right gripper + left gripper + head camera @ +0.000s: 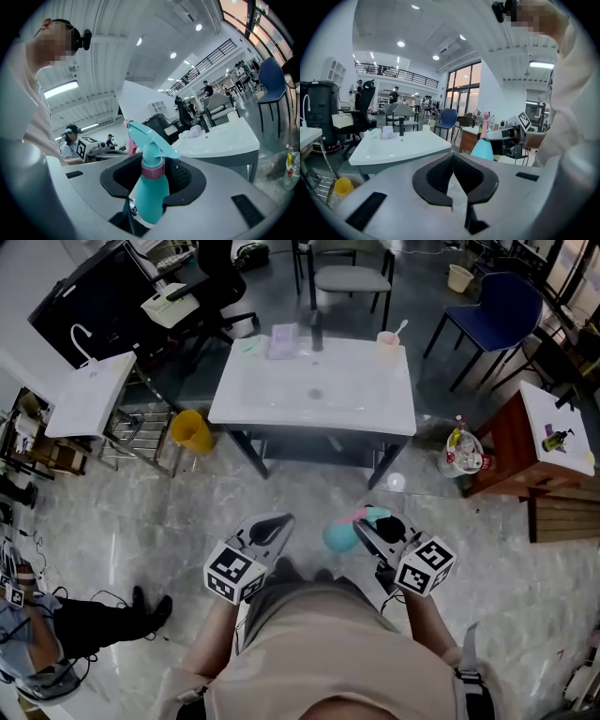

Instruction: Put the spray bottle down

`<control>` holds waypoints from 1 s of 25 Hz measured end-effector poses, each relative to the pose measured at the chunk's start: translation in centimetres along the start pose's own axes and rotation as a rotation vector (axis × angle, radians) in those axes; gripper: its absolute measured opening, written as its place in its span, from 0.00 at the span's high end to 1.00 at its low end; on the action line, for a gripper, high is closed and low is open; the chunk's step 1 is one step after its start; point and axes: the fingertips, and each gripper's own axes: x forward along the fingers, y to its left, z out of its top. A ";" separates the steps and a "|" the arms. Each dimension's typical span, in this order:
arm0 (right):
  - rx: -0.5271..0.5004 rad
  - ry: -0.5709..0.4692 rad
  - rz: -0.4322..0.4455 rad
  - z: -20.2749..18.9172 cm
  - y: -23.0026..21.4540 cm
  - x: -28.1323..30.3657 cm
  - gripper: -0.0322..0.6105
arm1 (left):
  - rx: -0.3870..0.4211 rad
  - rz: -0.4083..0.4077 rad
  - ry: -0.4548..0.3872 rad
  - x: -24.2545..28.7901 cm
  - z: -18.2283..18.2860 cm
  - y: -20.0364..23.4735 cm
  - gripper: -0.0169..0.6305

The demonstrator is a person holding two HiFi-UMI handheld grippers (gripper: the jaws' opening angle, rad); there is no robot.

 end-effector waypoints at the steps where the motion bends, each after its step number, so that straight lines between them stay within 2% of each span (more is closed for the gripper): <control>1: -0.001 -0.001 -0.002 0.0 0.0 0.0 0.70 | -0.004 0.002 -0.001 0.0 -0.1 0.1 0.96; 6: -0.008 -0.026 -0.039 0.5 -0.5 -0.3 0.70 | -0.002 -0.022 -0.002 0.5 -0.2 0.6 0.96; 17: 0.010 -0.064 -0.180 1.3 -4.1 -0.7 0.70 | 0.020 -0.125 -0.015 5.1 1.4 2.9 0.96; 21: 0.012 -0.068 -0.214 2.2 -5.7 0.8 0.70 | 0.013 -0.144 -0.017 6.4 1.9 5.0 0.96; 25: 0.017 -0.081 -0.219 3.6 -6.7 2.9 0.70 | -0.012 -0.129 -0.019 7.2 2.2 8.1 0.96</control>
